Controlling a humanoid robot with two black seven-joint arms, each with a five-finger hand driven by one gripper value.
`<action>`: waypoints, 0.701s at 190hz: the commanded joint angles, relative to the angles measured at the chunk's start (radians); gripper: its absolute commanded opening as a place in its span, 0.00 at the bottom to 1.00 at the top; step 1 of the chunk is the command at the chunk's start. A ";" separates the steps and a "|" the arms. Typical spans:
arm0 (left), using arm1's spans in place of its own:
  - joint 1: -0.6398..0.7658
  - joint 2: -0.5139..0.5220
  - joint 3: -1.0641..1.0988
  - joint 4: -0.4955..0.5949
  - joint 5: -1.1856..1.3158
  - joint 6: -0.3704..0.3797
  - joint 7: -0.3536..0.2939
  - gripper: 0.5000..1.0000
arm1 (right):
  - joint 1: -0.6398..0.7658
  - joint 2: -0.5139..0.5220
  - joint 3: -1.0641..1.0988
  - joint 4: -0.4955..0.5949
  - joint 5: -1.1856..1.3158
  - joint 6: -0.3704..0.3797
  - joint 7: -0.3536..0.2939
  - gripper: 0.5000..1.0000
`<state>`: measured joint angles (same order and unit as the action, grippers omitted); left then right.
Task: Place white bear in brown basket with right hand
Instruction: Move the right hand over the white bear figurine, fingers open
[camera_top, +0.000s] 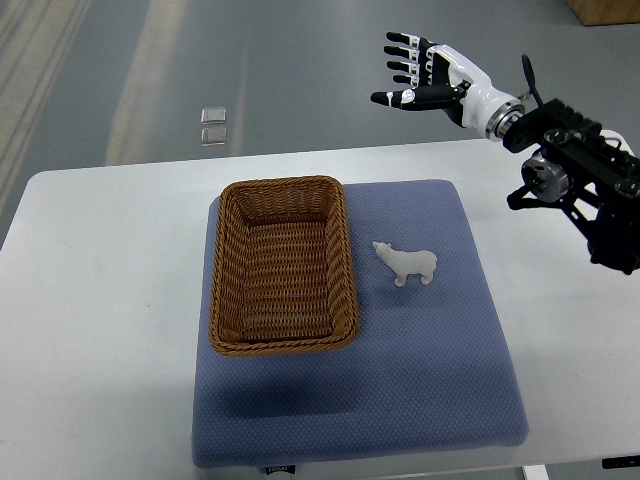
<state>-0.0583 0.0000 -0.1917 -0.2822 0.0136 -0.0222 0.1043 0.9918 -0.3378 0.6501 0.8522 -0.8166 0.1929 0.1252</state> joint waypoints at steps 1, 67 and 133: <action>0.000 0.000 0.000 0.000 0.000 -0.001 0.002 1.00 | 0.122 -0.064 -0.154 0.011 -0.099 0.108 -0.055 0.86; 0.000 0.000 -0.002 0.000 0.003 -0.002 0.000 1.00 | 0.443 -0.171 -0.507 0.148 -0.072 0.405 -0.340 0.86; -0.002 0.000 0.000 -0.002 0.005 -0.002 0.002 1.00 | 0.430 -0.211 -0.590 0.246 0.082 0.387 -0.476 0.86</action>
<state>-0.0600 0.0000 -0.1924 -0.2839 0.0187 -0.0252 0.1043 1.4391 -0.5433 0.0711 1.0765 -0.7447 0.5903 -0.3469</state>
